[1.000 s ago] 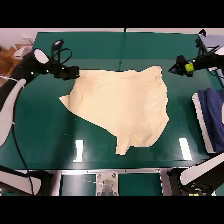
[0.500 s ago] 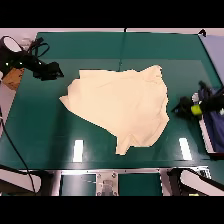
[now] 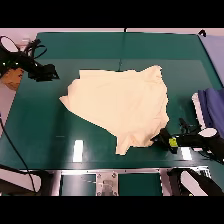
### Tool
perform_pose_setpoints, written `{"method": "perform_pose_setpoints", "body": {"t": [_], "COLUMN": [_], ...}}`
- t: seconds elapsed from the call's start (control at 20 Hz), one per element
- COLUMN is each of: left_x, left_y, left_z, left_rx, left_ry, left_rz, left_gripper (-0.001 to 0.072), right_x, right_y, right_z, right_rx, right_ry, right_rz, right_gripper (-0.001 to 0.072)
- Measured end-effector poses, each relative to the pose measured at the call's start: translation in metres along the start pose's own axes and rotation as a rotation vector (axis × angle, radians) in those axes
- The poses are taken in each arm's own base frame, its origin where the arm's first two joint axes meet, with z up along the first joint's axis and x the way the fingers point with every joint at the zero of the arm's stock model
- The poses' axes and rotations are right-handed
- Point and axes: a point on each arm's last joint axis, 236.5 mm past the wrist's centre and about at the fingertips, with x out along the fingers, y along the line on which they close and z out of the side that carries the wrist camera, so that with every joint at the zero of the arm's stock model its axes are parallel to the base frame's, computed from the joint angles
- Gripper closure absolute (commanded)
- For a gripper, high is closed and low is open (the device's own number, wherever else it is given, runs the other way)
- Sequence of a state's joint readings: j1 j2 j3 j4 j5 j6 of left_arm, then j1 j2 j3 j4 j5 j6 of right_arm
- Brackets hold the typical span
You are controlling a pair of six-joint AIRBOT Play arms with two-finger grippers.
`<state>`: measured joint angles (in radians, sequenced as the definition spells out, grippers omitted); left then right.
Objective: Fold the shirts.
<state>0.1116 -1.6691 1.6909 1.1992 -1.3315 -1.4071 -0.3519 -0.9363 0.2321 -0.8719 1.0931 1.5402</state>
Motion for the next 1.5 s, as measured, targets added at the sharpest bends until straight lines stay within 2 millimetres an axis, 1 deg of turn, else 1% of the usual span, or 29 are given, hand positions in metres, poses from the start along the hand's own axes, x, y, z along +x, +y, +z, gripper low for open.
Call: {"method": "perform_pose_setpoints", "body": {"t": [0.05,0.1,0.15,0.2,0.25,0.35,0.4,0.45,0.5,0.55,0.6,0.65,0.75,0.8,0.9,1.0,1.1,1.2,1.3,1.35,1.4,1.45,1.5], "left_x": [0.000,0.000,0.000,0.000,0.000,0.000,0.000,-0.001,0.000,0.003,0.009,0.016,0.034,0.044,0.061,0.076,0.091,0.100,0.108,0.112,0.116,0.120,0.123], "left_y": [0.001,0.001,0.001,0.003,0.006,0.011,0.015,0.017,0.019,0.019,0.018,0.016,0.010,0.005,-0.008,-0.020,-0.026,-0.038,-0.051,-0.058,-0.066,-0.069,-0.072], "left_z": [0.000,0.001,0.001,0.001,0.000,-0.005,-0.008,-0.011,-0.014,-0.020,-0.030,-0.040,-0.072,-0.092,-0.126,-0.149,-0.161,-0.171,-0.178,-0.181,-0.185,-0.188,-0.192], "left_rx": [0.001,0.002,0.004,0.006,0.008,0.015,0.018,0.018,0.015,0.006,-0.006,-0.022,-0.068,-0.096,-0.137,-0.176,-0.216,-0.231,-0.195,-0.173,-0.148,-0.119,-0.091], "left_ry": [-0.002,-0.003,-0.003,-0.002,0.001,0.022,0.034,0.047,0.057,0.079,0.111,0.142,0.241,0.298,0.387,0.427,0.423,0.425,0.427,0.428,0.432,0.433,0.439], "left_rz": [0.002,0.005,0.007,0.014,0.024,0.049,0.064,0.073,0.077,0.074,0.063,0.046,-0.006,-0.040,-0.118,-0.194,-0.233,-0.272,-0.291,-0.298,-0.305,-0.298,-0.292], "left_gripper": [0.0227,0.0227,0.0227,0.0227,0.0227,0.0227,0.0227,0.0226,0.0227,0.0226,0.0227,0.0226,0.0227,0.0227,0.0227,0.0227,0.0227,0.0227,0.0228,0.0242,0.0418,0.0579,0.0584], "right_x": [0.003,0.005,0.003,-0.002,-0.012,-0.048,-0.073,-0.094,-0.113,-0.125,-0.131,-0.131,-0.125,-0.121,-0.111,-0.105,-0.100,-0.096,-0.094,-0.094,-0.093,-0.093,-0.092], "right_y": [0.001,0.001,0.004,0.007,0.008,0.005,0.008,0.009,0.004,0.003,0.002,-0.002,-0.007,-0.008,-0.006,-0.003,0.002,0.007,0.009,0.010,0.011,0.012,0.012], "right_z": [0.002,0.008,0.017,0.029,0.043,0.083,0.104,0.121,0.136,0.149,0.160,0.165,0.174,0.176,0.178,0.179,0.180,0.180,0.179,0.179,0.179,0.179,0.179], "right_rx": [0.001,-0.016,-0.035,-0.065,-0.099,-0.148,-0.144,-0.131,-0.114,-0.093,-0.080,-0.068,-0.051,-0.050,-0.060,-0.074,-0.091,-0.106,-0.113,-0.116,-0.118,-0.120,-0.121], "right_ry": [-0.018,-0.048,-0.083,-0.127,-0.169,-0.276,-0.332,-0.371,-0.396,-0.415,-0.417,-0.399,-0.359,-0.341,-0.310,-0.295,-0.286,-0.282,-0.278,-0.277,-0.276,-0.274,-0.273], "right_rz": [0.008,0.006,0.012,0.006,-0.014,-0.088,-0.101,-0.111,-0.138,-0.142,-0.146,-0.153,-0.162,-0.167,-0.172,-0.176,-0.171,-0.165,-0.163,-0.162,-0.160,-0.160,-0.160], "right_gripper": [0.0625,0.0696,0.0697,0.0697,0.0697,0.0697,0.0697,0.0697,0.0697,0.0697,0.0697,0.0697,0.0697,0.0698,0.0698,0.0697,0.0697,0.0697,0.0698,0.0697,0.0698,0.0698,0.0698]}}
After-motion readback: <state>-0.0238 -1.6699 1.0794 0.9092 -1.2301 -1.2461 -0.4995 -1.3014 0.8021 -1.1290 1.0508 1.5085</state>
